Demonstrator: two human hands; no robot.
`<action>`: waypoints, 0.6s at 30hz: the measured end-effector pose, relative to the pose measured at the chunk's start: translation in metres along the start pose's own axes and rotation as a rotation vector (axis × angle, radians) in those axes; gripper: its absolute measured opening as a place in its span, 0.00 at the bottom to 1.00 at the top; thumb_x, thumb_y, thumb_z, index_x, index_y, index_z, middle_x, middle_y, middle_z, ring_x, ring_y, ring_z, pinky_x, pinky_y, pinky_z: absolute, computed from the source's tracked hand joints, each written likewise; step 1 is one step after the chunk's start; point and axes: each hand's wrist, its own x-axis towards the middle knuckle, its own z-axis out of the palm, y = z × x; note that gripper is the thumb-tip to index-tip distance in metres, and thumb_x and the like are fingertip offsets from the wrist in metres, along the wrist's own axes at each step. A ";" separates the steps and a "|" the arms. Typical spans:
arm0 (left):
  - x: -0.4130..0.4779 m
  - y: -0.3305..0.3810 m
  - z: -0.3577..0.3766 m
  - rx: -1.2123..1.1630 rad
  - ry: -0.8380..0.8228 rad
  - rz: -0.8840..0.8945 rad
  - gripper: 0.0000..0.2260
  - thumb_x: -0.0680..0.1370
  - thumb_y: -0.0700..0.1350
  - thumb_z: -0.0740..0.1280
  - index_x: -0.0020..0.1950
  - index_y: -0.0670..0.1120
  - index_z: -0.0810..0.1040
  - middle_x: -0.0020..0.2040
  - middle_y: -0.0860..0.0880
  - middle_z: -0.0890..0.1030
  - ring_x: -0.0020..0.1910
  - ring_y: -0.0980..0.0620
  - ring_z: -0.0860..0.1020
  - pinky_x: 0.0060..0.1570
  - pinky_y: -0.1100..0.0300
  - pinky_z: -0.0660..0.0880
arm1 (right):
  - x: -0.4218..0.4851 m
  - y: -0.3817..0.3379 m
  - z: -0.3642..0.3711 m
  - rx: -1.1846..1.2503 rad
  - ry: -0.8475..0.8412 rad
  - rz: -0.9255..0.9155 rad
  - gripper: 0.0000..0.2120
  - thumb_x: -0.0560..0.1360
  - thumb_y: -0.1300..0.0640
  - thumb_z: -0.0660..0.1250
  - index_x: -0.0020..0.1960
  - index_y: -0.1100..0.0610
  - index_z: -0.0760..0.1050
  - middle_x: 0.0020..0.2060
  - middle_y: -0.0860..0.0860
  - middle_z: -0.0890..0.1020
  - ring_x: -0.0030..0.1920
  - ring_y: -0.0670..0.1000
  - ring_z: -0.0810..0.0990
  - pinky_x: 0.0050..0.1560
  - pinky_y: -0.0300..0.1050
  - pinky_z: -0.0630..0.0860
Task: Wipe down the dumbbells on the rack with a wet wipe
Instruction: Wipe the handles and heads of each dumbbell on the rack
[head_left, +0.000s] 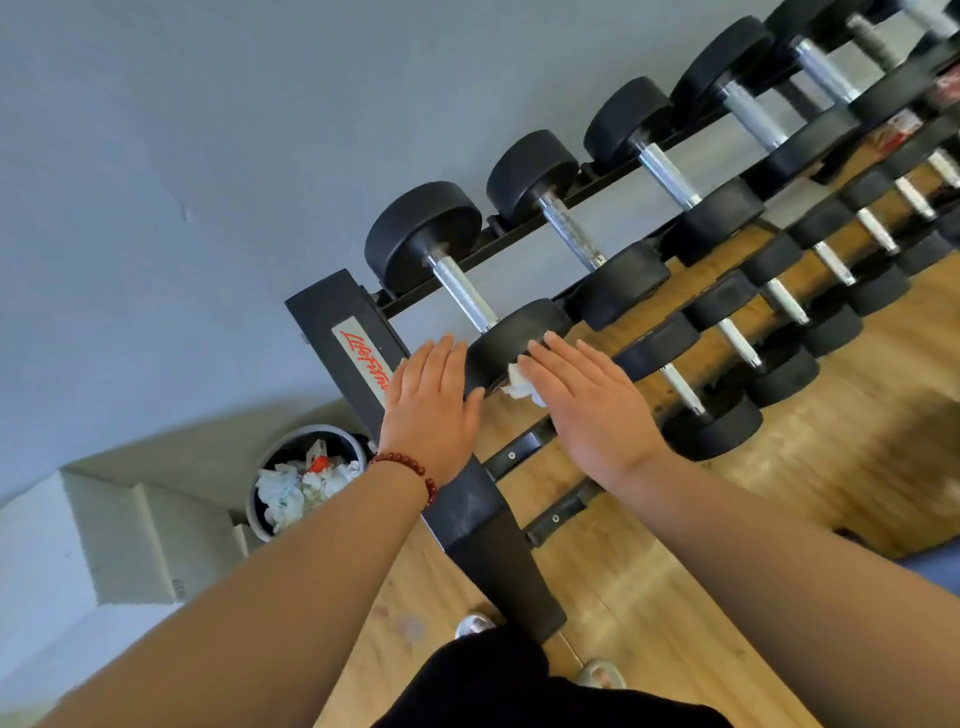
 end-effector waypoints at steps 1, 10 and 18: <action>0.006 0.002 -0.001 -0.013 0.010 0.002 0.26 0.83 0.54 0.52 0.80 0.47 0.52 0.80 0.48 0.53 0.79 0.48 0.49 0.75 0.54 0.43 | 0.005 0.002 0.000 -0.007 0.008 -0.007 0.38 0.59 0.68 0.80 0.67 0.60 0.75 0.65 0.57 0.78 0.67 0.57 0.74 0.68 0.57 0.62; 0.049 -0.003 -0.012 -0.034 0.040 0.059 0.24 0.84 0.51 0.52 0.79 0.44 0.55 0.79 0.46 0.55 0.78 0.46 0.52 0.77 0.50 0.50 | 0.044 0.021 0.000 -0.048 0.050 0.010 0.32 0.64 0.66 0.77 0.67 0.60 0.74 0.65 0.57 0.78 0.67 0.58 0.74 0.68 0.58 0.60; 0.069 -0.011 -0.015 -0.050 0.071 -0.024 0.24 0.84 0.50 0.52 0.79 0.46 0.54 0.79 0.47 0.54 0.78 0.48 0.51 0.76 0.53 0.48 | 0.085 0.039 0.008 -0.014 0.101 -0.069 0.33 0.61 0.68 0.79 0.65 0.62 0.77 0.62 0.59 0.80 0.63 0.59 0.78 0.65 0.60 0.64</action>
